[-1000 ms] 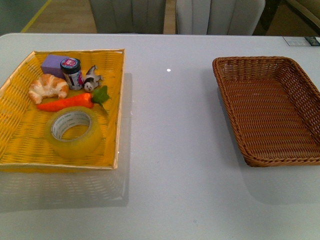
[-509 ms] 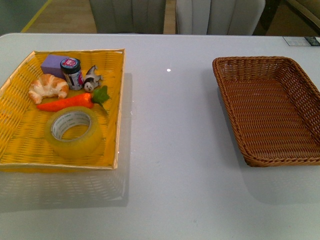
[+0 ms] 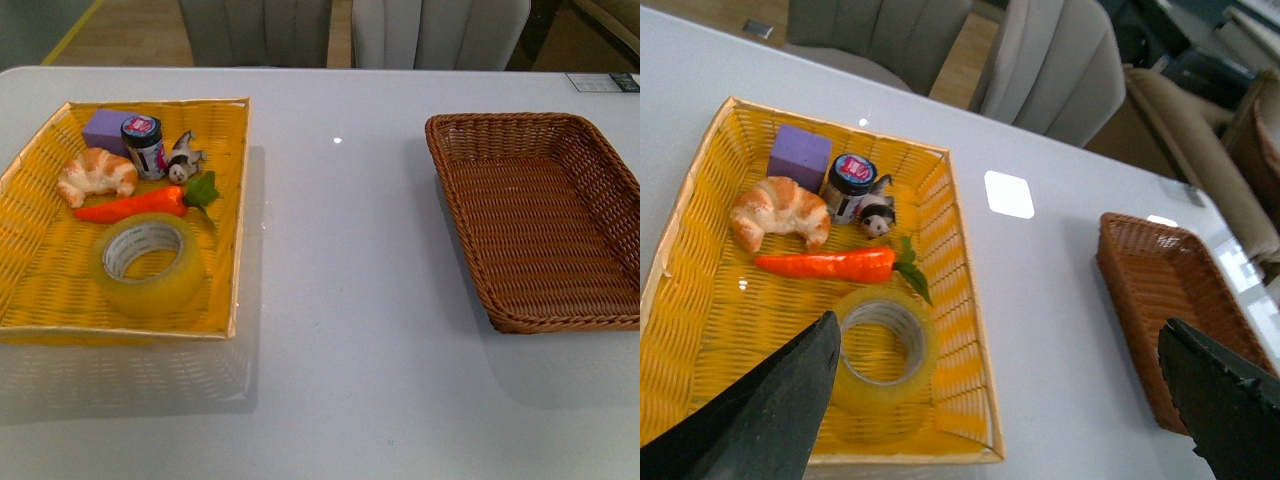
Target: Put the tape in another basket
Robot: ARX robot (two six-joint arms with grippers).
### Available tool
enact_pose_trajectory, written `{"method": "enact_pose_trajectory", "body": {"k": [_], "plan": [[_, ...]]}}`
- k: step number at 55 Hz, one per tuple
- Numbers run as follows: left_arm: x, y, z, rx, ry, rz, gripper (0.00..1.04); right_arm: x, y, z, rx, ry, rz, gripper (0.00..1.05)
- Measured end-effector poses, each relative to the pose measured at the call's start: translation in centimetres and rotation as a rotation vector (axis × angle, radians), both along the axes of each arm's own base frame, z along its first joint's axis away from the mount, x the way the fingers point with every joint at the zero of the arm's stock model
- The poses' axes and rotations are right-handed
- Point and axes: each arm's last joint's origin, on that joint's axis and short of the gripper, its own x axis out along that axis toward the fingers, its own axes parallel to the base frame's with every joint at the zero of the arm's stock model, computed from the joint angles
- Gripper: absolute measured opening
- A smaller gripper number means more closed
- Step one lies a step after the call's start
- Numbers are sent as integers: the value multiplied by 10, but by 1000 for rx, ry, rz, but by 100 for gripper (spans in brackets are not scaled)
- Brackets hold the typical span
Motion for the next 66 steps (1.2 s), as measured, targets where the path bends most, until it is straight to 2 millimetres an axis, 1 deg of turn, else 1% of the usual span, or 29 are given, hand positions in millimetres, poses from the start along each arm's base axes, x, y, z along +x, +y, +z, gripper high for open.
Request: {"method": "enact_pose_trajectory", "body": {"k": [2, 4, 9, 16, 20, 26, 36, 44, 59, 66], "plan": [[18, -1, -9, 21, 27, 2, 96, 0, 0, 0, 0, 0, 0, 96], [39, -2, -24, 47, 70, 1, 96, 0, 0, 0, 0, 0, 0, 96], [65, -5, -52, 83, 161, -3, 96, 0, 0, 0, 0, 0, 0, 96], [90, -10, -86, 116, 272, -6, 96, 0, 0, 0, 0, 0, 0, 96], [101, -12, -101, 131, 318, -7, 96, 0, 0, 0, 0, 0, 0, 96], [116, -13, -118, 146, 361, -4, 96, 0, 0, 0, 0, 0, 0, 96], [135, -17, -141, 188, 406, -15, 96, 0, 0, 0, 0, 0, 0, 96], [145, -17, -156, 207, 440, -10, 96, 0, 0, 0, 0, 0, 0, 96], [155, -11, -179, 243, 500, 11, 96, 0, 0, 0, 0, 0, 0, 96], [158, -8, -185, 253, 525, 18, 96, 0, 0, 0, 0, 0, 0, 96]]}}
